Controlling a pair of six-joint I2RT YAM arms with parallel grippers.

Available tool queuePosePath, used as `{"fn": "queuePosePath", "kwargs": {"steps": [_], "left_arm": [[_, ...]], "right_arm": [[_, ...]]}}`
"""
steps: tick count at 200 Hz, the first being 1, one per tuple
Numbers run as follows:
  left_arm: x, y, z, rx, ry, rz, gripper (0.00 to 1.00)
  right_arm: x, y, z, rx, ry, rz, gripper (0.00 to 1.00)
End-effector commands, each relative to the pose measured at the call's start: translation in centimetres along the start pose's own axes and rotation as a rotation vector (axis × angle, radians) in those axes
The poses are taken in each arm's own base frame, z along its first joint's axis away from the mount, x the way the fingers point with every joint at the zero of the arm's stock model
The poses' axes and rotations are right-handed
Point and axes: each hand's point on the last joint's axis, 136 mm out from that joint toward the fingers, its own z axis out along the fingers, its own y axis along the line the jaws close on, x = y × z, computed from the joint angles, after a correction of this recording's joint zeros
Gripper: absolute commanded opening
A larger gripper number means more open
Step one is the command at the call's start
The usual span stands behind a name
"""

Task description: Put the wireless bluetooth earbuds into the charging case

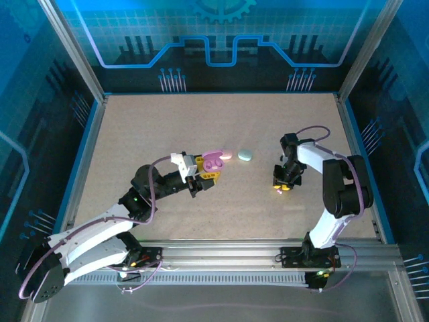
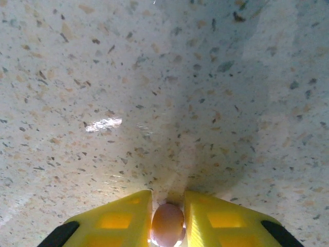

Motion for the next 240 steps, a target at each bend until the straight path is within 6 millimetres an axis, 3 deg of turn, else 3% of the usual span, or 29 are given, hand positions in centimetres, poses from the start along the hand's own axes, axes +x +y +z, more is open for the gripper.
{"fn": "queuePosePath", "kwargs": {"steps": [1,51,87,113,136,162,187,212,240], "left_arm": [[-0.3,-0.2,0.1,0.002,-0.013,0.006,0.27],[-0.3,-0.1,0.1,-0.001,-0.009,0.008,0.27],[-0.1,0.0,0.3,-0.004,-0.002,0.005,0.27],[0.2,0.2,0.5,-0.007,0.003,0.003,0.27],[0.7,0.8,0.9,-0.031,0.012,0.002,0.27],[1.2,1.7,1.6,-0.065,0.006,0.008,0.27],[1.5,2.5,2.4,-0.085,-0.004,0.007,0.27],[1.7,2.9,2.9,-0.098,-0.011,0.012,0.27],[2.0,3.2,3.4,-0.105,-0.016,0.026,0.27]], "right_arm": [[0.4,0.1,0.5,0.031,0.027,-0.020,0.25],[0.6,0.4,0.1,0.038,0.016,-0.029,0.20],[0.6,1.4,-2.8,-0.028,-0.073,-0.036,0.19],[0.9,3.8,-6.9,-0.179,-0.171,-0.060,0.18],[1.6,6.5,-12.2,-0.361,-0.283,-0.090,0.18],[3.4,9.9,-18.3,-0.604,-0.364,-0.151,0.18],[5.6,13.0,-23.1,-0.837,-0.368,-0.243,0.18],[7.3,15.0,-26.4,-0.993,-0.352,-0.318,0.18],[8.7,16.7,-28.3,-1.087,-0.349,-0.389,0.19]]}}
